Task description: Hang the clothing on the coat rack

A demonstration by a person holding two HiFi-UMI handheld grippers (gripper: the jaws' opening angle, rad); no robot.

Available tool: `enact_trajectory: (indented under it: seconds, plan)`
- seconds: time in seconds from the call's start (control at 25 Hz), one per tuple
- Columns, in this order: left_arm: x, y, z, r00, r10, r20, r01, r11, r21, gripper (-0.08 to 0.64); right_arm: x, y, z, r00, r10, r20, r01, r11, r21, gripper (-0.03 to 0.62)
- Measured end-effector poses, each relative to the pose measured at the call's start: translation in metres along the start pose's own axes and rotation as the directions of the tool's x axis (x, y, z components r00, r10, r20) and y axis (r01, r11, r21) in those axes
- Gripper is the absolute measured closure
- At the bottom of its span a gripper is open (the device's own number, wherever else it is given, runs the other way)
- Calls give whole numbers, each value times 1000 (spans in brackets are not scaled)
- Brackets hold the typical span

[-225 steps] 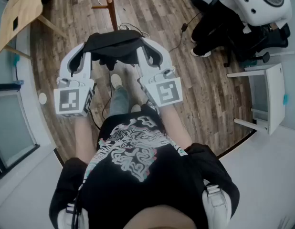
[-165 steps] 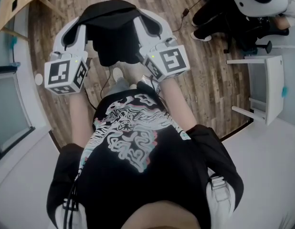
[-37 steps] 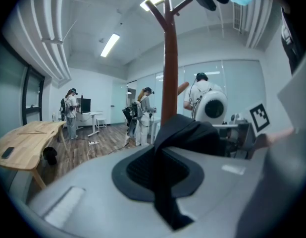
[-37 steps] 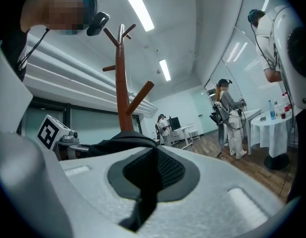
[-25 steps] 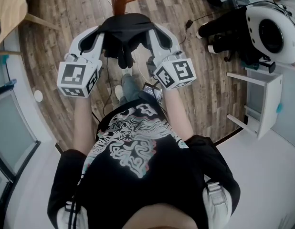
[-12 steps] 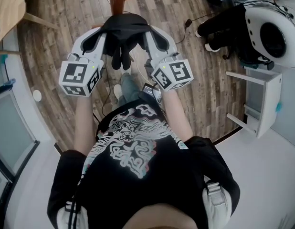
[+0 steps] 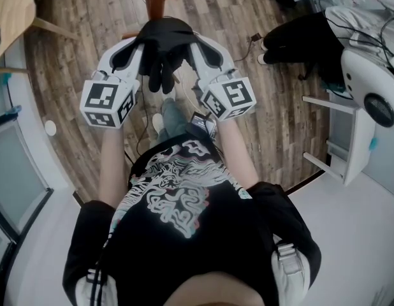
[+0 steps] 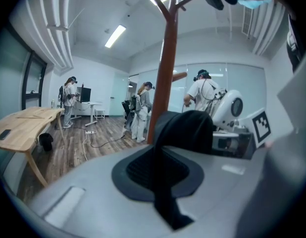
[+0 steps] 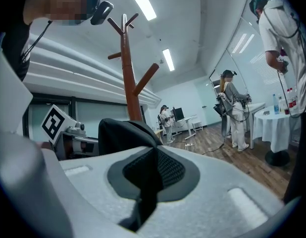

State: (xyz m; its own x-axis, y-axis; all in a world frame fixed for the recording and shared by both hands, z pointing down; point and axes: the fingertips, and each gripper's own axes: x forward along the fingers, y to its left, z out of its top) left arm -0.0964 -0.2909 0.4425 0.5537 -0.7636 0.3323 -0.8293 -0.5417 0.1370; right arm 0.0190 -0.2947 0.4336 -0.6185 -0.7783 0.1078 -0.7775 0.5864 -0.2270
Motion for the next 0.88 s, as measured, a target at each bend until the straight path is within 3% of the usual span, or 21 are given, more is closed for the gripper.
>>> enact_trajectory:
  seconds: [0.4, 0.88]
  plan:
    - [2, -8, 1, 999, -35, -4, 35, 999, -14, 552, -2, 1, -4, 1000, 23, -7, -23, 999, 32, 581]
    - [-4, -7, 1, 999, -39, 5, 39, 999, -22, 457, -8, -3, -9, 1000, -10, -17, 11, 998, 54, 523]
